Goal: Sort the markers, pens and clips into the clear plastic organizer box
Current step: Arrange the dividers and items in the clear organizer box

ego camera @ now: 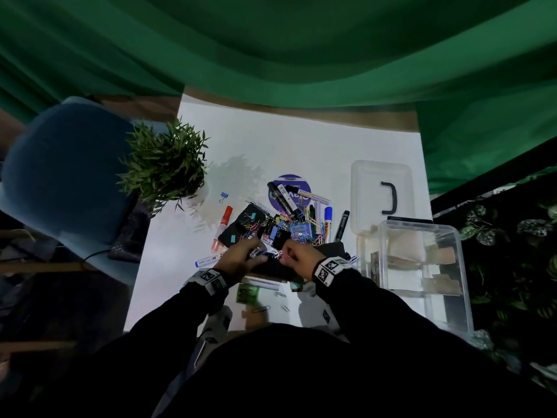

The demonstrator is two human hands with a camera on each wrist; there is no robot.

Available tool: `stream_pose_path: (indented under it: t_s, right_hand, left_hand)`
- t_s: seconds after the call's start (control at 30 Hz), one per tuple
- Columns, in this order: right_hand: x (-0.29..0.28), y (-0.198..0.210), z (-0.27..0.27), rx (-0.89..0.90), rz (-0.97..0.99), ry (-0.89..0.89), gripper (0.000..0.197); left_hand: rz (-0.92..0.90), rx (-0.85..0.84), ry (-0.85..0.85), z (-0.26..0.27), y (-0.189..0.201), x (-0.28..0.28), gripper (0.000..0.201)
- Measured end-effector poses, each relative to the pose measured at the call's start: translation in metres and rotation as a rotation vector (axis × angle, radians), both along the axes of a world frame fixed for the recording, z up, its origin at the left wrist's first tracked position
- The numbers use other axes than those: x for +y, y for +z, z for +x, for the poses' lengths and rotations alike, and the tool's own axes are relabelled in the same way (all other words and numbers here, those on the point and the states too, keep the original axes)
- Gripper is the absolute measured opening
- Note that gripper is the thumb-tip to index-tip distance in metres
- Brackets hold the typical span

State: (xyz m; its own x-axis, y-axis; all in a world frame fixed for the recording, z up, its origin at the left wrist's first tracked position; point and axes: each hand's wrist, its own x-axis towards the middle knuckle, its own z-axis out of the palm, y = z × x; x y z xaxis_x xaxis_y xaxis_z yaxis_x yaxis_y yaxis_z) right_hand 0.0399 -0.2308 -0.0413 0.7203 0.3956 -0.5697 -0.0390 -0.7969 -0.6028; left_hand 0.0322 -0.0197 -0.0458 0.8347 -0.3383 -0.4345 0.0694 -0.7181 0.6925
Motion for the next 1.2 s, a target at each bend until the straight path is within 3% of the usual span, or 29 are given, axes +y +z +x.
stream_pose_path:
  t_s: [0.1,0.2,0.33,0.47,0.57,0.67,0.8,0.87,0.93,1.1,1.2]
  right_hand:
    - [0.000,-0.001,0.003,0.009,0.025,-0.097,0.015]
    - [0.000,0.000,0.004,0.043,0.012,-0.184,0.019]
    - [-0.003,0.004,0.003,0.039,0.054,-0.258,0.050]
    - [-0.002,0.005,0.001,0.151,0.195,-0.185,0.072]
    - [-0.002,0.001,0.002,0.104,0.150,-0.123,0.061]
    - [-0.002,0.010,0.002,0.087,0.129,-0.121,0.051]
    - [-0.010,0.019,-0.001,0.115,0.086,-0.104,0.035]
    - [-0.021,0.020,-0.004,0.082,0.039,-0.142,0.026]
    - [-0.033,0.021,-0.009,0.072,0.028,-0.190,0.023]
    - [-0.059,0.026,-0.022,0.014,-0.009,-0.266,0.022]
    - [-0.070,0.038,-0.030,-0.045,-0.044,-0.247,0.025]
  left_hand:
    - [0.009,0.045,0.187,0.004,-0.008,-0.001,0.031]
    - [-0.036,0.109,0.304,0.004,-0.006,-0.005,0.021]
    - [-0.093,0.103,0.410,0.004,0.003,-0.008,0.020]
    - [-0.116,0.115,0.501,0.003,0.007,-0.009,0.020]
    - [-0.195,0.154,0.428,0.003,0.010,-0.009,0.021]
    - [-0.115,0.179,0.288,0.000,0.014,-0.014,0.023]
    - [-0.013,0.099,0.344,-0.005,0.015,-0.018,0.014]
    - [0.169,-0.082,0.272,-0.014,0.014,-0.018,0.013]
    - [0.226,-0.169,0.170,-0.029,0.017,-0.022,0.016]
    - [0.325,-0.016,-0.586,-0.078,0.004,-0.046,0.041]
    - [0.454,-0.063,-0.790,-0.097,-0.018,-0.063,0.060]
